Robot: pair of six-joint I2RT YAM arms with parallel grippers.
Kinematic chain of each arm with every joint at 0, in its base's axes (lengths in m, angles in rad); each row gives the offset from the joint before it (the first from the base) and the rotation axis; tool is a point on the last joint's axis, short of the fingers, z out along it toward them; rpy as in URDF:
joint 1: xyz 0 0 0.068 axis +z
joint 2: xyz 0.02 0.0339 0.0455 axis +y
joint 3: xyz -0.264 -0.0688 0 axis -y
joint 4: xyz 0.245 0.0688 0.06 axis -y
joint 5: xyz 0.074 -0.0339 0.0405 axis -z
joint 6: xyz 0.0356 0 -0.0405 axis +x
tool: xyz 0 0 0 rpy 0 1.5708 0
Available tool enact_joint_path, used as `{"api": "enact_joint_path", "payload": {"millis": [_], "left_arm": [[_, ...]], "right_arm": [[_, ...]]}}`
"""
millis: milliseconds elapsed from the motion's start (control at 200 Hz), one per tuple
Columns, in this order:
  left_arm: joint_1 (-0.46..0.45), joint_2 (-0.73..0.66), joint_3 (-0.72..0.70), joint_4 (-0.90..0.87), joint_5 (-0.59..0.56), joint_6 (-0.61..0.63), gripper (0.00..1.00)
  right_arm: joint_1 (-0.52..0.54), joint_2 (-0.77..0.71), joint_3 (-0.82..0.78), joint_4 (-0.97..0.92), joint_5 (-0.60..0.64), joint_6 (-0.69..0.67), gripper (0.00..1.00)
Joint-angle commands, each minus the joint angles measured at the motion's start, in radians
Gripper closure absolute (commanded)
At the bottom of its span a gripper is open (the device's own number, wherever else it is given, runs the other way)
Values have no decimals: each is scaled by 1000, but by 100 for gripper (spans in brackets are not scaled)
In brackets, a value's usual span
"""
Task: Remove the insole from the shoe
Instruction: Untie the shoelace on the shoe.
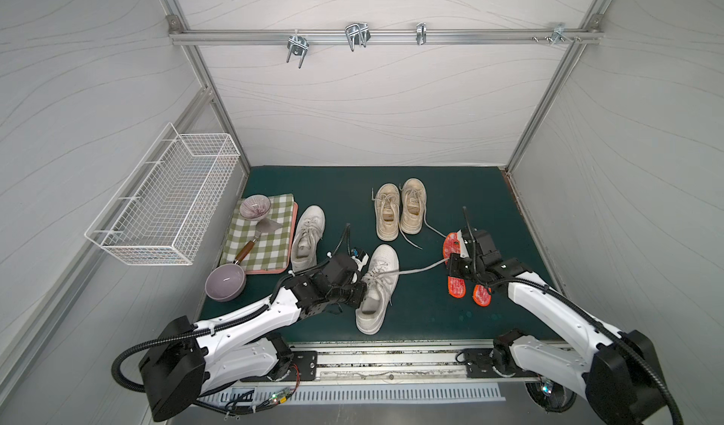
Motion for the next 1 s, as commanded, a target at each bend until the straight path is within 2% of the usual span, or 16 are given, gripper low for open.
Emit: {"api": "enact_joint_path", "payload": {"millis": [0, 15, 20, 25, 70, 155, 355, 430, 570, 660, 995], "left_arm": [[6, -4, 31, 64, -9, 3, 100], [5, -5, 31, 64, -11, 3, 100], [5, -5, 31, 65, -11, 3, 100], [5, -5, 31, 64, -11, 2, 100], [5, -7, 34, 63, -15, 0, 100], [6, -12, 37, 54, -31, -8, 100], [7, -19, 31, 51, -63, -22, 100], [8, -22, 24, 65, -41, -20, 100], [8, -20, 19, 86, 22, -4, 100], [8, -20, 19, 86, 44, 5, 100], [8, -13, 11, 110, 98, 10, 100]], "right_arm": [[47, -6, 40, -50, 25, -22, 76], [50, -6, 45, -55, 30, -22, 68], [52, -6, 47, -61, 32, -21, 61], [52, -6, 47, -61, 32, -21, 61], [62, -16, 58, -71, 31, -27, 41], [102, -45, 79, -73, -6, -66, 32], [301, -30, 113, -18, -106, -137, 38], [388, 15, 111, 41, -145, -172, 43], [518, 112, 120, 119, -134, -216, 45], [555, 166, 129, 149, -122, -218, 47], [610, 260, 159, 183, -40, -213, 66]]}}
